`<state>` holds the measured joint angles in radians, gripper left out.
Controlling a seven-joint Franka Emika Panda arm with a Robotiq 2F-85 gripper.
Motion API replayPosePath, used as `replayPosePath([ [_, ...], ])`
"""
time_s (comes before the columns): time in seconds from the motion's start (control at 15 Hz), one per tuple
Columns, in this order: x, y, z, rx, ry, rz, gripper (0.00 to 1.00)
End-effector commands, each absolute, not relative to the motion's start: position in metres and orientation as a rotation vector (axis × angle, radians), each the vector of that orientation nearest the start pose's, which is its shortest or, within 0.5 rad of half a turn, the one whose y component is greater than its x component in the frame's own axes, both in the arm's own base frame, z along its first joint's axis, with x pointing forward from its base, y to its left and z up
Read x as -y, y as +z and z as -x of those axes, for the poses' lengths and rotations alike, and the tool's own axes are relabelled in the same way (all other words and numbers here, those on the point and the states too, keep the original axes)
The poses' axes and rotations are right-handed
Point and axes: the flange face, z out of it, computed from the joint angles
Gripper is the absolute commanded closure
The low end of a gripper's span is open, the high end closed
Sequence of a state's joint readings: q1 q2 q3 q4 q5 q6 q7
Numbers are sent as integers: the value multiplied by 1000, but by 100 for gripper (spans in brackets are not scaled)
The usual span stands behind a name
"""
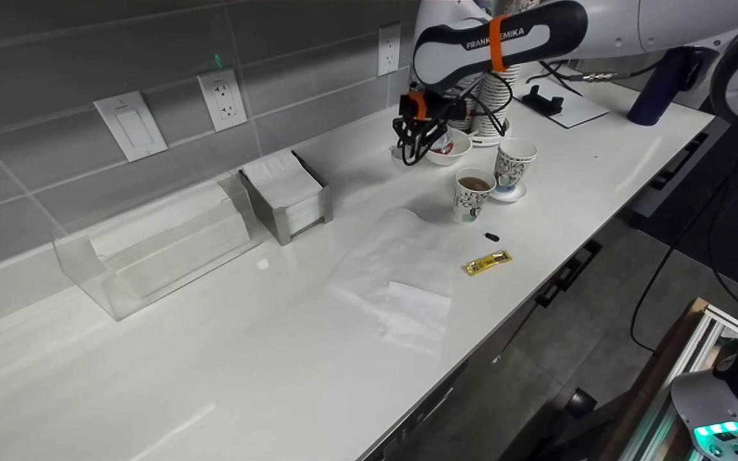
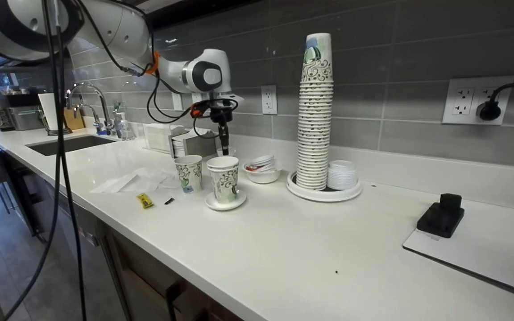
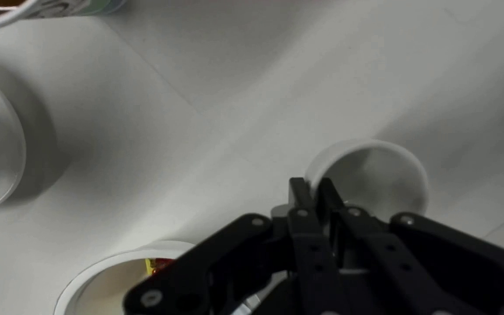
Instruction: Move the tea cup to the left of the white bowl
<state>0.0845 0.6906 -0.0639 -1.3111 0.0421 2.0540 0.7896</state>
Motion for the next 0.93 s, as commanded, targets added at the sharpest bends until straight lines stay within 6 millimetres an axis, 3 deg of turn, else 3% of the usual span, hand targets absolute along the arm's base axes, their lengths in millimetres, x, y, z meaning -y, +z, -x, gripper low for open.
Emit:
replayPosePath([
  [0.0,-21,333,-750,-1175,-29,2812,98],
  [0.13,-26,332,-750,-1195,-37,2811,98],
  [0.2,-21,328,-743,-1199,-37,2843,91],
  [0.4,-24,328,-743,-1194,-35,2844,91],
  [0.47,-25,328,-743,-1193,-35,2844,98],
  [0.87,-22,299,-742,-1158,40,2779,98],
])
